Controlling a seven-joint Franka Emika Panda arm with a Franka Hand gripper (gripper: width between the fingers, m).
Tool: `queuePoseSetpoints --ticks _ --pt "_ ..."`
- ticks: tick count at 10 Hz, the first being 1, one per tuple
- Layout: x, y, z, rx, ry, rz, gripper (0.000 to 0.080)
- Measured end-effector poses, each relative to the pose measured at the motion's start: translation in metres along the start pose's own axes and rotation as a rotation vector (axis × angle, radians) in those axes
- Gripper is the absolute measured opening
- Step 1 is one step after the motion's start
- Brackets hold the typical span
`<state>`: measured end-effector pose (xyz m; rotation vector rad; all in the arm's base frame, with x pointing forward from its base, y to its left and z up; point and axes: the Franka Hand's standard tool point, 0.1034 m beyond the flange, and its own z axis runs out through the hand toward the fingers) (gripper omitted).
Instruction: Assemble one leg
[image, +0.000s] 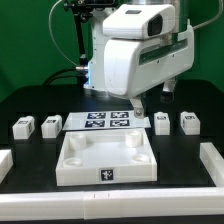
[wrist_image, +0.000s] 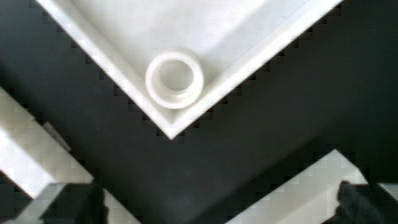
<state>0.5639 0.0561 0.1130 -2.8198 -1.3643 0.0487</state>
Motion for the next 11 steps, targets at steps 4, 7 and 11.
queuePoseSetpoints --ticks 4,7,11 --pt "0.0 0.0 0.0 0.0 0.0 0.0 0.065" --pt "-0.004 -0.002 0.002 0.001 -0.001 -0.058 0.065" --pt "-0.101 -0.053 0.044 0.014 -0.005 -0.488 0.065"
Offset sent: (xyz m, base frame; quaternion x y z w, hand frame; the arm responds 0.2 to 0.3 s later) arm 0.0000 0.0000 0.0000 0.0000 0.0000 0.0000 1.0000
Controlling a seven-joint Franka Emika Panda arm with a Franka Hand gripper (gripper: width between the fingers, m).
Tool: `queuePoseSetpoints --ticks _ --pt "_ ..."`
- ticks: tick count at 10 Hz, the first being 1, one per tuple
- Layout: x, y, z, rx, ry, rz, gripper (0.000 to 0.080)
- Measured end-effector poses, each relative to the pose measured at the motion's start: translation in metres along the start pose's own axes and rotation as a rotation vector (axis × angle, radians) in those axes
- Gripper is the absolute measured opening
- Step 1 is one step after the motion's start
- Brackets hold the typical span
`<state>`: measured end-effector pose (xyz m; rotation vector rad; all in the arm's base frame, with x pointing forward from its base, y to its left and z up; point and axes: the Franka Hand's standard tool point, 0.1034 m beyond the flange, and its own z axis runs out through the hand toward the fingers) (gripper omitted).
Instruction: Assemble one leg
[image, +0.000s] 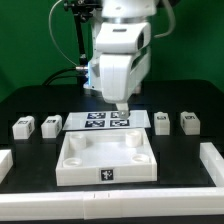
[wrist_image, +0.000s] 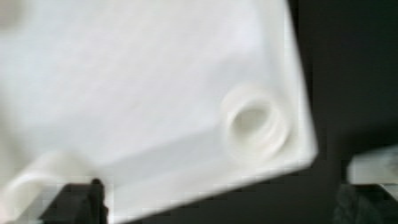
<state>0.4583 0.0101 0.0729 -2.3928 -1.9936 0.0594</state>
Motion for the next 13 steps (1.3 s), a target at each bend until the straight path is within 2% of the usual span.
queuePoseSetpoints --ticks 2,3,5,6,10,12,13 --pt "-0.031 -0.026 0.024 0.026 0.008 -0.197 0.065" --pt "-0.038 -0.031 0.035 0.038 0.013 -0.274 0.065" --pt "-0.037 -0.033 0.059 0.059 0.024 -0.24 0.065" --pt "-0.038 -0.033 0.066 0.069 0.028 -0.234 0.065" --pt "-0.043 -0.029 0.067 0.065 0.031 -0.215 0.062" --pt "-0.044 -0.029 0.067 0.065 0.03 -0.215 0.024" --pt "-0.044 -0.029 0.067 0.065 0.03 -0.215 0.024"
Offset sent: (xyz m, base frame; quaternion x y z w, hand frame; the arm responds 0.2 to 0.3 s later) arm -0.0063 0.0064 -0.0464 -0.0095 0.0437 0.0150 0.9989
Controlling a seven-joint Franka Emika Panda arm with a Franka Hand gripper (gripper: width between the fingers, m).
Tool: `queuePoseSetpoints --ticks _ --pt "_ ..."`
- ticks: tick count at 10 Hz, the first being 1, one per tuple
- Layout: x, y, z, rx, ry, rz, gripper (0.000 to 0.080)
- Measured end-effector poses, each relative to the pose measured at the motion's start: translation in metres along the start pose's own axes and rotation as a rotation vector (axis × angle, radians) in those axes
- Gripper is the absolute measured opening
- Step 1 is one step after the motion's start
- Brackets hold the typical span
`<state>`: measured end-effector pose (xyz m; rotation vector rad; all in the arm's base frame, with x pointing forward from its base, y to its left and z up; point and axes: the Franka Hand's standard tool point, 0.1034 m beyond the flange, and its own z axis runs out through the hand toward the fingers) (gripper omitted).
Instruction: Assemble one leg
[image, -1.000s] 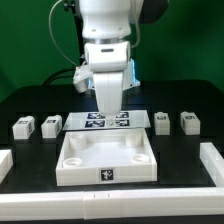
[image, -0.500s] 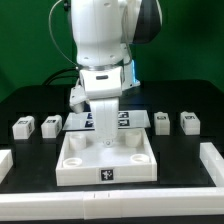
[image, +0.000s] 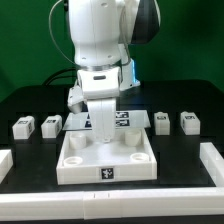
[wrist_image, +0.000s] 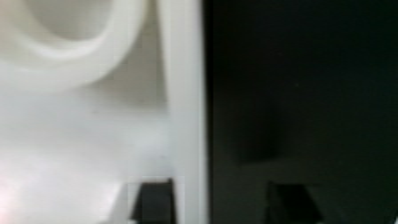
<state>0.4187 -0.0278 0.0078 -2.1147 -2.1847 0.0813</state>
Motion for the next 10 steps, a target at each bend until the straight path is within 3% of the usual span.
queuePoseSetpoints --ticks 1,2,7,9,10 --pt "0.0 0.0 0.0 0.0 0.0 0.0 0.0102" --pt "0.0 0.003 -0.002 -0.012 -0.001 0.0 0.0064" --pt "0.0 0.005 -0.003 -0.017 -0.001 0.001 0.0064" --pt "0.017 0.028 -0.004 -0.032 0.009 0.006 0.0064" --pt "0.033 0.042 -0.005 -0.041 0.017 0.0 0.0064"
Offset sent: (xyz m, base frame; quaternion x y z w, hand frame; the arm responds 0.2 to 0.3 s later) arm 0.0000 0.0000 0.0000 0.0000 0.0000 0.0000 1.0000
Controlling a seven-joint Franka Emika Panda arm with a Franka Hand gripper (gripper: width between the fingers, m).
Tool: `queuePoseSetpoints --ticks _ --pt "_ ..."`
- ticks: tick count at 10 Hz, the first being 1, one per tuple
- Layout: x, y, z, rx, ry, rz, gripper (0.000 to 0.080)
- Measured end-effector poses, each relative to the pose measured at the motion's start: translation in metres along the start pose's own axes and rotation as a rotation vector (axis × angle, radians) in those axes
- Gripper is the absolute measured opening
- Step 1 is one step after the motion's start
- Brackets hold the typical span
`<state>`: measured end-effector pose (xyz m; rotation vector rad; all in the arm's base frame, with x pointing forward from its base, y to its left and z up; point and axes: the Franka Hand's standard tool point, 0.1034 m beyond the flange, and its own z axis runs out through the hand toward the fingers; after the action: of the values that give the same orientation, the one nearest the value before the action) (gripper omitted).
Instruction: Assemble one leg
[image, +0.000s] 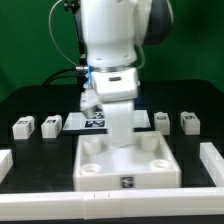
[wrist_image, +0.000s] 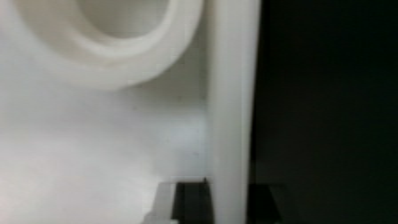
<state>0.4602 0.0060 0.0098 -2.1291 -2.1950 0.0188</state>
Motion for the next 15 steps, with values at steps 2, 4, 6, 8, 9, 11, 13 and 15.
queuePoseSetpoints --ticks 2,4,6,8,9,11,13,15 --pt "0.035 0.018 0.001 -0.019 0.019 -0.014 0.0064" --pt "0.058 0.04 0.002 -0.04 0.038 0.017 0.0063" --pt "0.059 0.046 0.005 -0.014 0.038 0.031 0.0063" --pt "0.06 0.046 0.005 0.043 0.031 0.055 0.0063" --pt "0.059 0.046 0.005 0.044 0.031 0.055 0.0063" --pt "0.059 0.047 0.004 0.04 0.032 0.055 0.0133" --pt "0.059 0.048 0.003 0.037 0.031 0.055 0.0351" --pt "0.059 0.049 0.001 0.034 0.031 0.055 0.0597"
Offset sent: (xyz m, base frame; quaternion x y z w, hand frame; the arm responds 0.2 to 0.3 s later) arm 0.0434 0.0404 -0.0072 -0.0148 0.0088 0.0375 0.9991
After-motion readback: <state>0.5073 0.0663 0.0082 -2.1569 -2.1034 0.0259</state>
